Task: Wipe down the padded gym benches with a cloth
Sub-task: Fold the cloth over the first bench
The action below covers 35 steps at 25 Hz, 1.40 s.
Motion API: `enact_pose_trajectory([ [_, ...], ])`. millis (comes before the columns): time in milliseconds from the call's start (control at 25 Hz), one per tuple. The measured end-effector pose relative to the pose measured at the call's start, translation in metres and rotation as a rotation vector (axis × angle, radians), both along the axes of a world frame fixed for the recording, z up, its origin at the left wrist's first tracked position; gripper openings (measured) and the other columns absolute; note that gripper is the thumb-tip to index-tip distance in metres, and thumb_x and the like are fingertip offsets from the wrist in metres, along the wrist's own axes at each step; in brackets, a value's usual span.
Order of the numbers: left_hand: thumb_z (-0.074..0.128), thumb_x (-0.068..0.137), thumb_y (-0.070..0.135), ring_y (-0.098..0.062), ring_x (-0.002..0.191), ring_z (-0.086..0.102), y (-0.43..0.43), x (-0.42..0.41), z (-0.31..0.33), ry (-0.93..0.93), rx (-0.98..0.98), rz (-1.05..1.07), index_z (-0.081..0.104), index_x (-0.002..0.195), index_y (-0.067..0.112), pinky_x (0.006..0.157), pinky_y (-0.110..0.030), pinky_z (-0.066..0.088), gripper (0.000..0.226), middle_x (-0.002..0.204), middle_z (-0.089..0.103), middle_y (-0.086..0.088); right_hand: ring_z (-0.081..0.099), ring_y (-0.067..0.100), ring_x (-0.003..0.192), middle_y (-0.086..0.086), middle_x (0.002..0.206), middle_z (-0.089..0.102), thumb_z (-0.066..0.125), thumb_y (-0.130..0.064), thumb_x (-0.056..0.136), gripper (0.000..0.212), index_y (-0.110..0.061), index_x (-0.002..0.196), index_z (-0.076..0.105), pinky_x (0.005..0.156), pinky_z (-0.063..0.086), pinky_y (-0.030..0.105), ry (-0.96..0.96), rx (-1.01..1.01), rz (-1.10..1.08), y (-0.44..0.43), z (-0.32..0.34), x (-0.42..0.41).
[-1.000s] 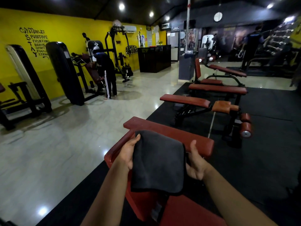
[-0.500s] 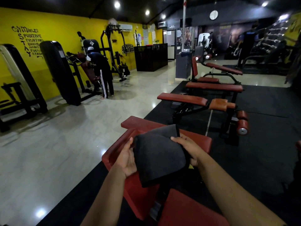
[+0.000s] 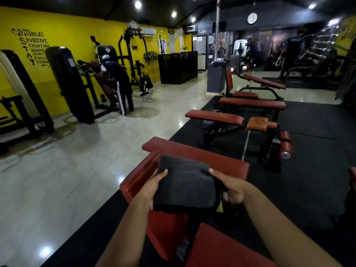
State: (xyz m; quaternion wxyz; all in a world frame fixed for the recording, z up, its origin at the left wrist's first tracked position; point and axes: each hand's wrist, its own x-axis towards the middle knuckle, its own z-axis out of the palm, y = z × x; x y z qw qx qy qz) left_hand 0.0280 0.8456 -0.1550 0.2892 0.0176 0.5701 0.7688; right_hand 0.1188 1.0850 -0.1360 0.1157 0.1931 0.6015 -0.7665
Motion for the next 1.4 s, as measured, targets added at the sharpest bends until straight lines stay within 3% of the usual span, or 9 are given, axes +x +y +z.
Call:
enact_pose_trajectory([
  [200,0.064,0.092,0.023,-0.029,0.106,0.068,0.002,0.009,0.001,-0.003,0.011,0.008,0.057,0.127,0.034,0.083,-0.041,0.055,0.036,0.119,0.071,-0.007,0.07,0.021,0.091,0.008,0.111,0.071,0.063,-0.008,0.087,0.031,-0.011,0.118,0.061,0.069,0.059,0.034,0.135,-0.158,-0.115,0.004,0.003,0.003],
  [360,0.061,0.094,0.017,-0.026,0.094,0.071,0.008,0.011,0.003,0.004,0.054,0.103,0.058,0.128,0.029,0.074,-0.036,0.055,0.036,0.11,0.074,-0.006,0.066,0.031,0.108,0.017,0.119,0.068,0.057,-0.066,0.083,0.07,-0.007,0.12,0.068,0.085,0.057,0.038,0.041,-0.337,-0.182,0.003,-0.014,0.006],
  [480,0.057,0.097,0.022,-0.025,0.087,0.072,0.022,0.018,0.01,-0.089,0.156,0.194,0.059,0.118,0.037,0.066,-0.036,0.056,0.026,0.107,0.074,-0.005,0.066,0.034,0.108,0.018,0.125,0.064,0.051,-0.079,0.074,0.083,-0.008,0.112,0.073,0.1,0.049,0.044,0.201,-0.759,-0.389,-0.021,-0.033,0.011],
  [600,0.055,0.099,0.019,-0.027,0.092,0.07,0.033,0.017,0.01,-0.088,0.24,0.277,0.055,0.125,0.034,0.065,-0.038,0.057,0.03,0.118,0.069,-0.008,0.06,0.033,0.118,0.014,0.127,0.064,0.035,-0.09,0.061,0.103,-0.013,0.124,0.063,0.111,0.035,0.045,0.245,-0.824,-0.422,-0.048,-0.042,0.014],
  [720,0.054,0.099,0.015,-0.03,0.105,0.065,0.033,0.022,0.003,-0.101,0.298,0.299,0.05,0.131,0.032,0.074,-0.042,0.058,0.037,0.127,0.064,-0.009,0.062,0.03,0.109,0.013,0.123,0.065,0.049,-0.079,0.067,0.094,-0.009,0.129,0.058,0.102,0.047,0.042,0.266,-0.696,-0.426,-0.054,-0.029,0.008],
  [880,0.046,0.099,0.044,-0.028,0.117,0.062,0.025,0.031,-0.006,-0.095,0.461,0.254,0.054,0.134,0.022,0.091,-0.04,0.054,0.042,0.135,0.06,-0.006,0.069,0.033,0.097,0.018,0.111,0.07,0.067,-0.01,0.084,0.048,-0.006,0.131,0.056,0.072,0.06,0.041,0.194,-0.473,-0.461,-0.056,-0.025,-0.007],
  [1040,0.036,0.09,0.073,-0.031,0.091,0.07,0.009,0.025,-0.005,-0.332,0.365,0.275,0.06,0.121,0.005,0.074,-0.039,0.06,0.078,0.109,0.07,-0.019,0.066,0.037,0.093,0.023,0.108,0.068,0.063,-0.016,0.069,0.049,-0.002,0.116,0.064,0.081,0.055,0.044,0.126,-0.419,-0.281,-0.038,-0.003,0.005],
  [1280,0.054,0.095,0.04,-0.03,0.073,0.073,0.013,0.026,0.006,-0.208,0.124,0.088,0.073,0.096,0.007,0.075,-0.042,0.055,0.038,0.088,0.075,-0.015,0.07,0.031,0.085,0.016,0.098,0.073,0.068,-0.016,0.082,0.028,-0.007,0.108,0.069,0.072,0.055,0.037,0.043,-0.124,-0.162,-0.012,0.011,0.007],
  [1400,0.07,0.08,0.019,-0.035,0.098,0.07,0.005,0.014,-0.001,-0.033,0.068,0.096,0.062,0.127,0.004,0.085,-0.047,0.056,0.049,0.111,0.072,-0.017,0.07,0.031,0.087,0.018,0.102,0.072,0.069,0.003,0.081,0.037,-0.001,0.117,0.064,0.073,0.056,0.037,0.129,0.029,-0.263,-0.001,0.007,-0.004],
])
